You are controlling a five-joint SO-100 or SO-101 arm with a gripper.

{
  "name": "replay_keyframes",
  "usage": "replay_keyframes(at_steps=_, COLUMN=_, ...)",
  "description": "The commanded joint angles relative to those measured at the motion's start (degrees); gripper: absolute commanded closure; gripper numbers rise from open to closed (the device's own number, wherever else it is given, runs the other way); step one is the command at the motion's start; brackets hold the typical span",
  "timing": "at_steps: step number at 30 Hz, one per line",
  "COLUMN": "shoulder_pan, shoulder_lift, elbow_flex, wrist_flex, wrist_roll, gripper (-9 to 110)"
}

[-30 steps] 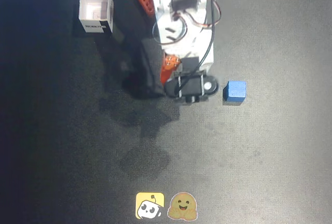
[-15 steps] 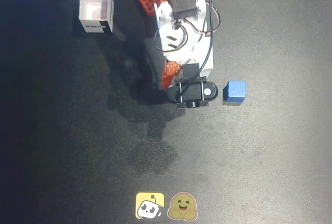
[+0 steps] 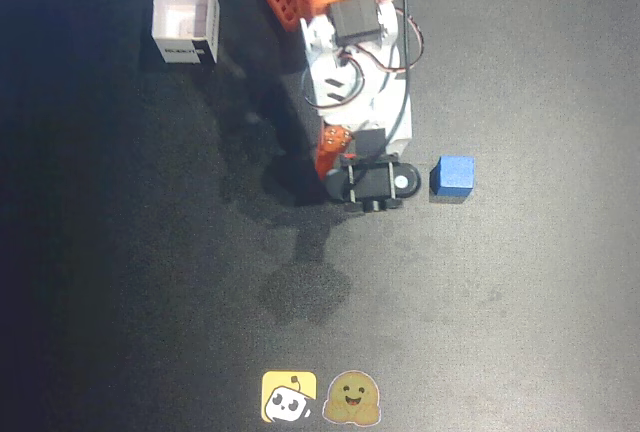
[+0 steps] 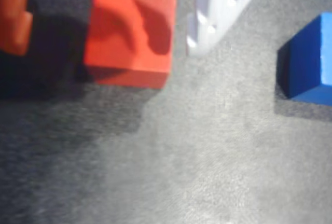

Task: Put the red cube on top of the blue cube.

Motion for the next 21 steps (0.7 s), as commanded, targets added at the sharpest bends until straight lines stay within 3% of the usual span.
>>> replay_keyframes(at_steps=1, shoulder_pan=-0.62, shoulder_lift=-0.09, elbow_flex=0.35, wrist_flex=-2.11, wrist_roll=1.41, gripper=78)
replay_keyframes(at_steps=21, shoulder_pan=-1.49, shoulder_lift=-2.81, elbow_flex=8.61, wrist_flex=-13.54, wrist_roll=3.25, gripper=78)
